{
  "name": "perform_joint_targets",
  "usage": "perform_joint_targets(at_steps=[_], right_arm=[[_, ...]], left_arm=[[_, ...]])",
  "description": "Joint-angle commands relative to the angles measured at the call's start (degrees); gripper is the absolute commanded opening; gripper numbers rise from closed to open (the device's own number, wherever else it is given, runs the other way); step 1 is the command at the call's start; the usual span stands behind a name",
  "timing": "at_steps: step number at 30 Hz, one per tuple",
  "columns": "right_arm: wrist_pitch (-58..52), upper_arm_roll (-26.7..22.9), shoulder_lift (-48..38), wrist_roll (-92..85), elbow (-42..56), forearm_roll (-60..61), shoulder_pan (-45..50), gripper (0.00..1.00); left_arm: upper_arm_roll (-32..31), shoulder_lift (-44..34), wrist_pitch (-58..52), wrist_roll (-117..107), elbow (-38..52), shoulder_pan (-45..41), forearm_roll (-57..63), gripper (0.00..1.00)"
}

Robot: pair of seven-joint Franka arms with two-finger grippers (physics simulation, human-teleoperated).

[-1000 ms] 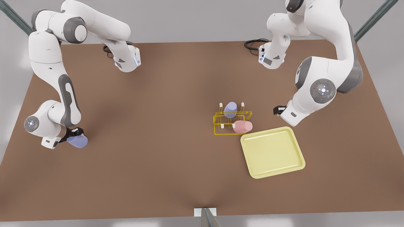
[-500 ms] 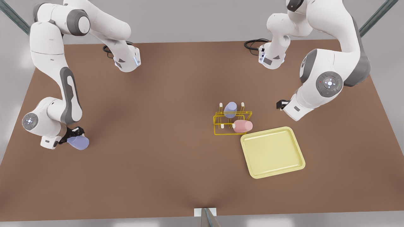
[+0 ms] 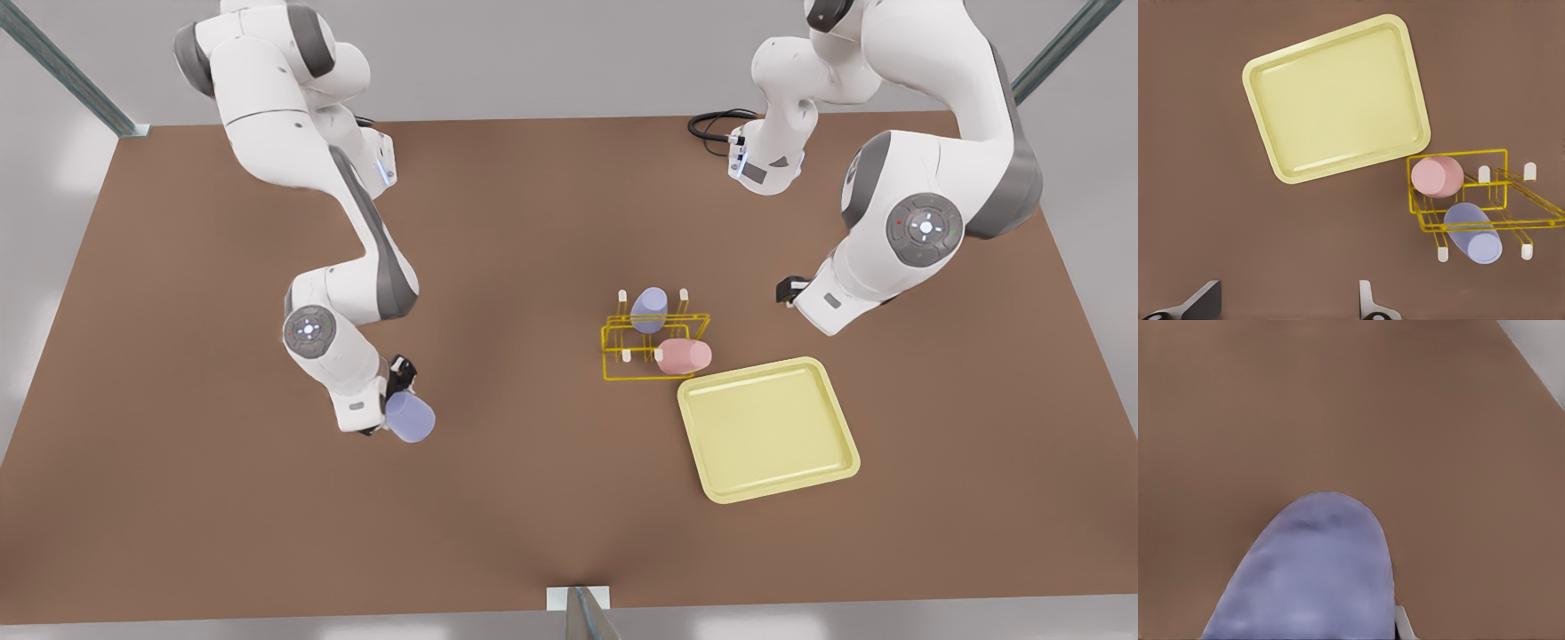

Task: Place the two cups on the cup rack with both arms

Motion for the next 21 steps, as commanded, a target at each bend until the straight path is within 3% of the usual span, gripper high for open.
perform_joint_targets(at_steps=[1, 10, 21], right_arm=[[-3.53, 0.01, 1.01, 7.38, 3.24, 2.25, 2.51, 0.75], [-3.79, -0.07, 7.26, 10.02, 16.52, 7.96, 17.71, 0.75], [-2.74, 0.01, 16.31, 9.93, 27.94, 12.18, 23.95, 0.75]], left_arm=[[0.0, -0.06, -0.12, 1.08, 0.06, -0.01, 0.05, 1.0], [0.0, -0.06, -0.03, 1.0, 0.06, -0.28, 0.05, 1.0], [0.17, 0.11, 0.14, 0.82, 0.94, -1.16, -0.04, 1.0]])
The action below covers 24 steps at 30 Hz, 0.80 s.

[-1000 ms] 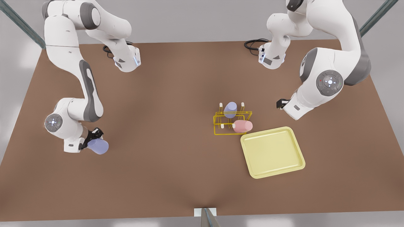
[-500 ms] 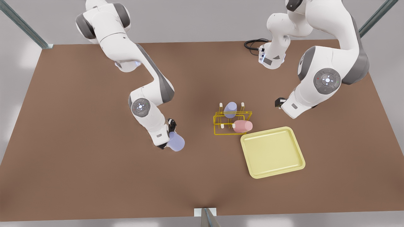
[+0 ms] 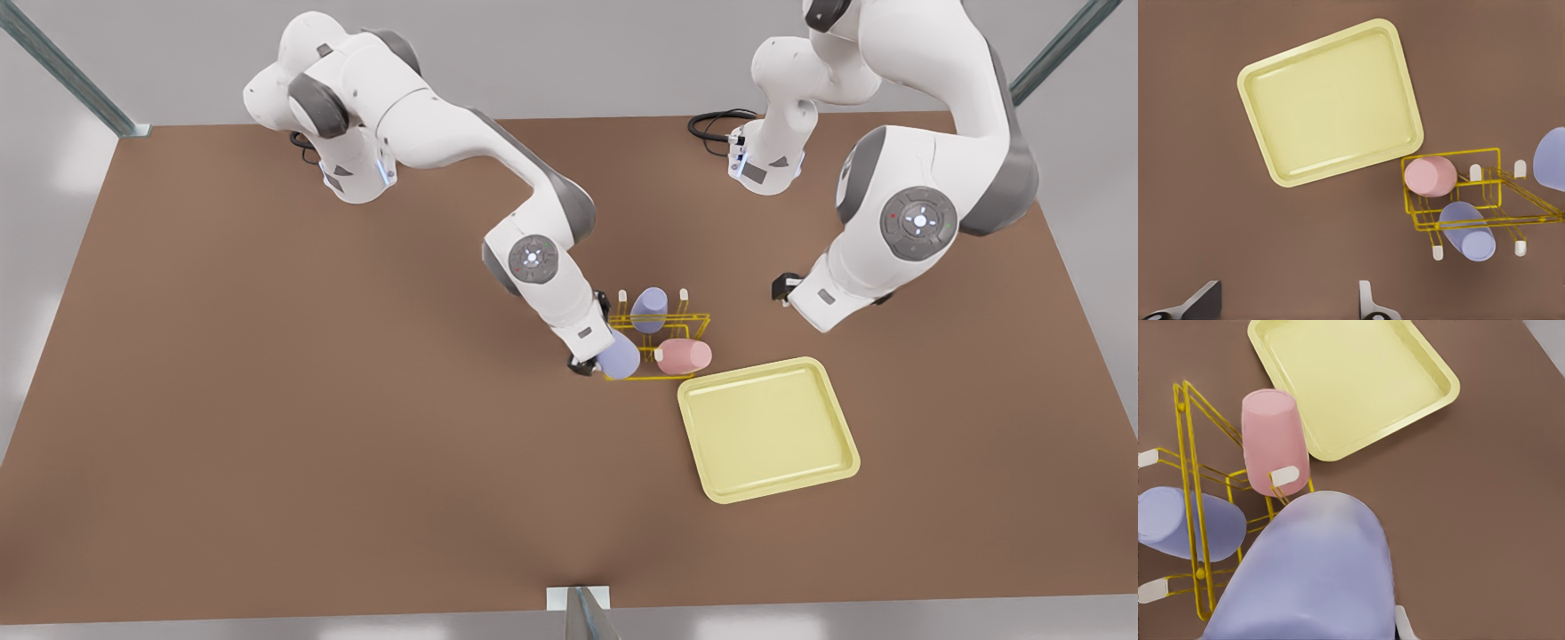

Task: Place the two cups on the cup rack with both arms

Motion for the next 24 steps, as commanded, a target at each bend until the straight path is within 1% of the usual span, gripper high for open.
perform_joint_targets(at_steps=[1, 8, 12, 20, 21, 22, 24], right_arm=[[0.24, 0.08, 0.21, 3.57, 0.42, 1.02, 0.42, 0.75], [-0.72, -0.01, 0.12, 3.48, -0.81, 1.02, 2.27, 0.76], [-0.81, -0.1, -0.14, 3.48, -3.62, 0.84, 2.18, 0.76], [-0.02, -0.01, 0.3, 3.66, -3.54, 1.02, 3.33, 0.76], [-0.11, -0.01, 0.39, 3.66, -3.54, 1.02, 3.33, 0.8], [-0.11, -0.01, 0.56, 3.66, -3.54, 1.1, 3.33, 1.0], [-0.02, -0.01, 0.47, 3.4, -3.45, 1.1, 3.24, 1.0]], left_arm=[[0.02, -0.03, 0.15, 0.21, 0.13, -0.02, 0.06, 1.0], [0.11, 0.24, 0.15, 0.12, 0.04, -0.02, 0.06, 1.0], [0.11, 0.24, 0.15, 0.21, 0.04, -0.02, 0.15, 1.0], [0.11, 0.24, 0.15, 0.3, 0.04, -0.02, 0.15, 1.0], [0.11, 0.24, 0.15, 0.21, 0.04, -0.02, 0.15, 1.0], [0.11, 0.24, 0.15, 0.3, 0.04, -0.02, 0.15, 1.0], [0.11, 0.24, 0.24, 0.3, 0.04, -0.02, 0.15, 1.0]])
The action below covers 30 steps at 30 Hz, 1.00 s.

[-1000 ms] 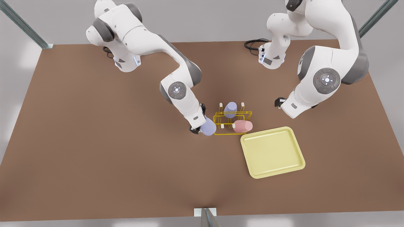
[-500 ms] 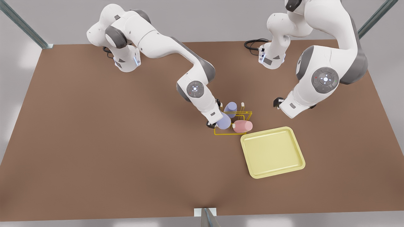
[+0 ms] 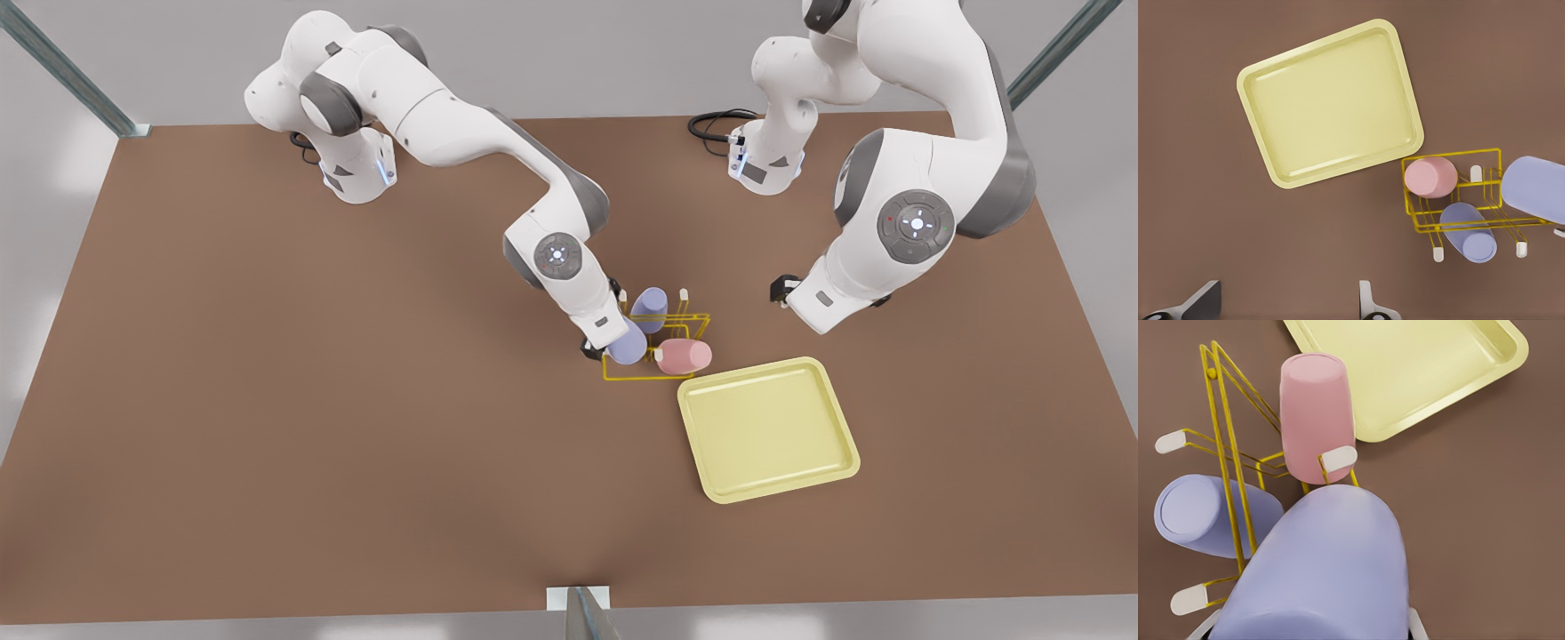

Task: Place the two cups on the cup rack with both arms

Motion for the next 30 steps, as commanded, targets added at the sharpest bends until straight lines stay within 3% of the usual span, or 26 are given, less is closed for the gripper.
perform_joint_targets(at_steps=[1, 15, 16, 17, 18, 19, 21, 22, 24, 26, 27, 28, 30], right_arm=[[-0.1, 0.03, -0.07, 0.65, 0.07, 0.32, 0.03, 1.0], [-1.06, 0.03, -0.86, 0.3, 1.12, 0.32, -0.58, 1.0], [-3.78, -0.14, -2.87, 0.74, 0.77, 0.76, -1.46, 1.0], [-14.21, -0.84, -6.13, 2.22, 0.24, 0.67, -4.35, 1.0], [-30.02, -2.33, -9.38, 11.77, 0.07, -2.91, -9.63, 1.0], [-43.92, -6.89, -11.5, 25.93, 0.85, -7.93, -11.65, 1.0], [-55.45, -24.55, -13.96, 27.02, 5.68, -10.22, -11.84, 1.0], [-59.33, -28.0, -14.31, 26.32, 10.25, -13.99, -11.57, 1.0], [-63.03, -24.06, -23.79, 26.23, 10.61, -20.85, -13.49, 1.0], [-64.88, -7.79, -34.17, 26.31, 6.4, -26.4, -25.1, 1.0], [-64.79, -6.65, -37.25, 26.31, 3.85, -26.4, -25.98, 1.0], [-64.44, -2.35, -40.41, 26.31, 1.13, -26.4, -29.58, 1.0], [-64.0, -1.64, -43.32, 26.05, -2.66, -26.22, -31.7, 1.0]], left_arm=[[0.0, -0.01, 0.04, 0.15, 0.02, 0.0, 0.04, 1.0], [0.0, -0.01, -0.13, 0.15, 0.11, 0.0, 0.04, 1.0], [0.0, -0.01, -0.13, 0.15, 0.11, 0.0, 0.04, 1.0], [0.0, 0.07, -0.13, 0.15, 0.11, 0.0, 0.04, 1.0], [0.0, 0.07, -0.13, 0.15, 0.11, 0.0, 0.04, 1.0], [0.0, -0.01, -0.13, 0.15, 0.11, 0.0, 0.04, 1.0], [0.0, -0.01, -0.13, 0.15, 0.11, 0.0, 0.04, 1.0], [0.0, 0.07, -0.13, 0.15, 0.11, 0.0, 0.04, 1.0], [0.0, 0.07, -0.13, 0.23, 0.11, 0.0, 0.04, 1.0], [0.0, -0.01, -0.13, 0.15, 0.11, -0.09, 0.04, 1.0], [-0.09, -0.01, -0.13, 0.15, 0.11, -0.09, 0.04, 1.0], [-0.09, -0.01, -0.13, 0.15, 0.11, -0.17, 0.04, 1.0], [-0.09, -0.01, -0.13, 0.15, 0.11, -0.17, 0.04, 1.0]])
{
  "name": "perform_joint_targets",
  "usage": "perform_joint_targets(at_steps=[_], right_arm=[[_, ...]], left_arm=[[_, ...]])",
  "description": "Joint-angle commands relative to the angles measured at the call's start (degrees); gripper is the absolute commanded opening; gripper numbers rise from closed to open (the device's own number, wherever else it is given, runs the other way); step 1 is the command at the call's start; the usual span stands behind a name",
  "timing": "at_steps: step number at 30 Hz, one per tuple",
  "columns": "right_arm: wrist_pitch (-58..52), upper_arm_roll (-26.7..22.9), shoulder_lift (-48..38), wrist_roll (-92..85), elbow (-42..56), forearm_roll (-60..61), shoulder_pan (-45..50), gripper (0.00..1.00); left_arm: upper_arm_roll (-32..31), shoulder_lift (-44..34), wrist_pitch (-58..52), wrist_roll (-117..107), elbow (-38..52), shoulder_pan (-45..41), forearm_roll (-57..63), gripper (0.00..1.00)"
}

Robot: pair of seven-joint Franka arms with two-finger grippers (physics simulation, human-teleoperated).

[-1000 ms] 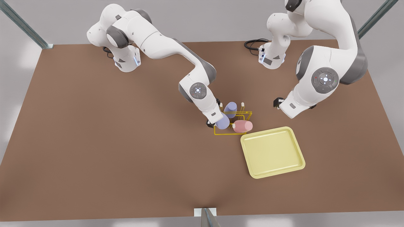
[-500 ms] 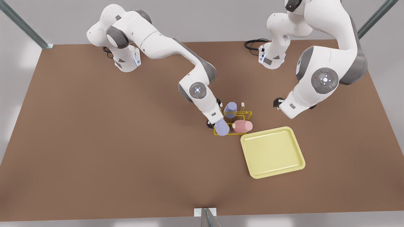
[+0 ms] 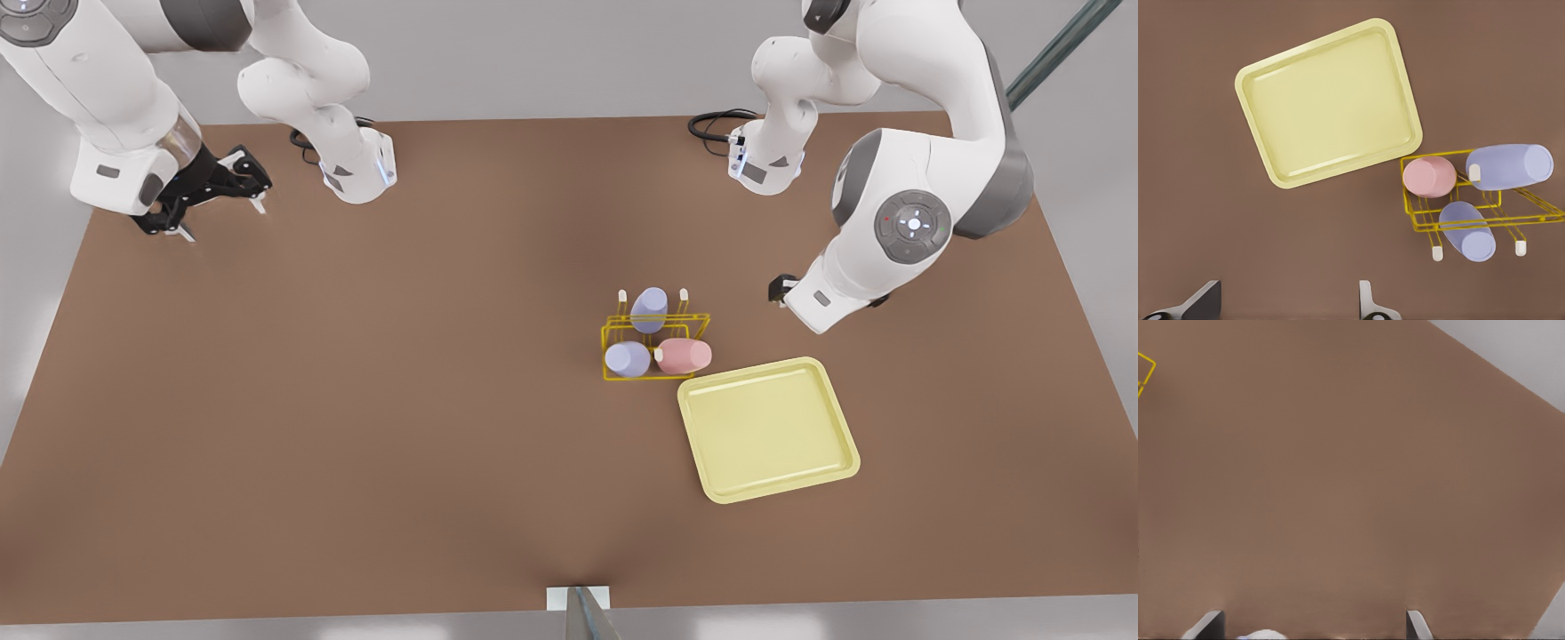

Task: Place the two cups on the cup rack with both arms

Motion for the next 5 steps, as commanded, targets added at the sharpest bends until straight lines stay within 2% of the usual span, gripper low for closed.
perform_joint_targets(at_steps=[1, 5], right_arm=[[-8.5, 1.01, -1.64, 12.39, -1.42, -2.27, -0.75, 1.0], [-8.58, 2.51, -2.79, 12.48, -1.77, -2.27, -2.24, 1.0]], left_arm=[[0.0, -0.07, -0.04, 0.03, 0.03, 0.0, 0.03, 1.0], [0.0, -0.07, -0.04, 0.03, 0.03, 0.0, 0.03, 1.0]])
